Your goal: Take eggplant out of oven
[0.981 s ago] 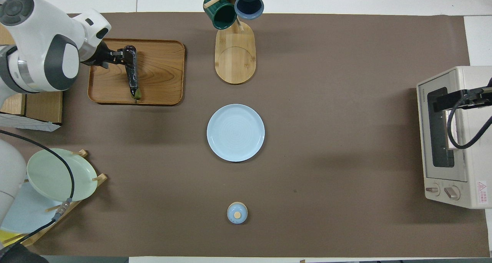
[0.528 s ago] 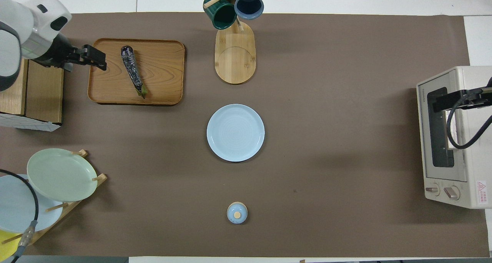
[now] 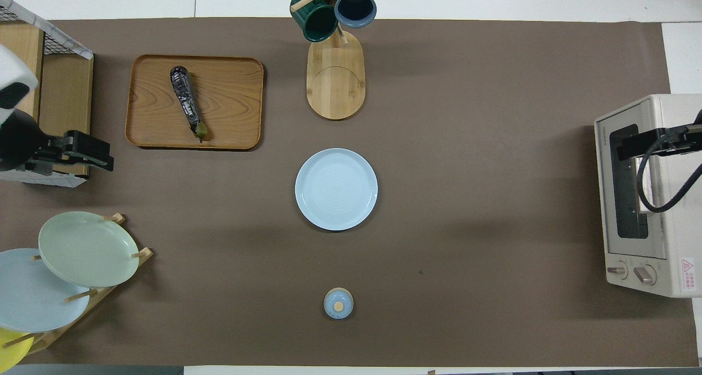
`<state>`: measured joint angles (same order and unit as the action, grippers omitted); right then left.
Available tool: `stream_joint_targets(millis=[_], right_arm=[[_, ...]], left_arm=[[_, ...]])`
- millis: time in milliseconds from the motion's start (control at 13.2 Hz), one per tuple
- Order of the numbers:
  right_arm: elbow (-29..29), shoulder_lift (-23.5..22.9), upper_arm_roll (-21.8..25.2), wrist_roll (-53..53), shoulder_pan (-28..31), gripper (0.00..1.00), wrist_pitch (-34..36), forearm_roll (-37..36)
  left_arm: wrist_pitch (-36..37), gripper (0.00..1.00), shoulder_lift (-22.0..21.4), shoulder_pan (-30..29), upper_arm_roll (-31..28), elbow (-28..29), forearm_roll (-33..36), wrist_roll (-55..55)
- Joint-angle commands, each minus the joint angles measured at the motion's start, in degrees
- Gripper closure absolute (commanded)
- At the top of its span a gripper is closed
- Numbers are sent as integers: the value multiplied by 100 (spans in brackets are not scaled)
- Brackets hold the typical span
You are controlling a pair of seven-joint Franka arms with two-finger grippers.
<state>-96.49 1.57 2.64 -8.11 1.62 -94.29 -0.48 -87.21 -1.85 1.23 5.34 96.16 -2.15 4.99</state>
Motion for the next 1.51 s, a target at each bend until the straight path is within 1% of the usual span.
stream_joint_targets(millis=[0,75,151,302,377,528,1434], right_arm=[[-81,62,-36,64,23,0,-10,-40],[-81,62,-36,64,32,0,-10,-40],[-81,62,-36,72,32,0,-36,-40],[-81,62,-36,64,32,0,-2,-40],[-81,62,-36,64,32,0,-1,-40],[-81,62,-36,55,6,0,-10,-40],[-81,62,-36,64,23,0,-10,-39]], left_arm=[[-532,0,-351,141,-42,702,101,143],[-526,0,-290,141,-51,607,48,178],[-430,0,-228,149,-51,388,31,187],[43,0,-70,289,-77,-139,-22,204],[168,0,-78,342,-112,-219,-101,239],[82,0,-78,386,-112,-229,-146,424],[143,0,-70,281,-42,-238,-75,363]])
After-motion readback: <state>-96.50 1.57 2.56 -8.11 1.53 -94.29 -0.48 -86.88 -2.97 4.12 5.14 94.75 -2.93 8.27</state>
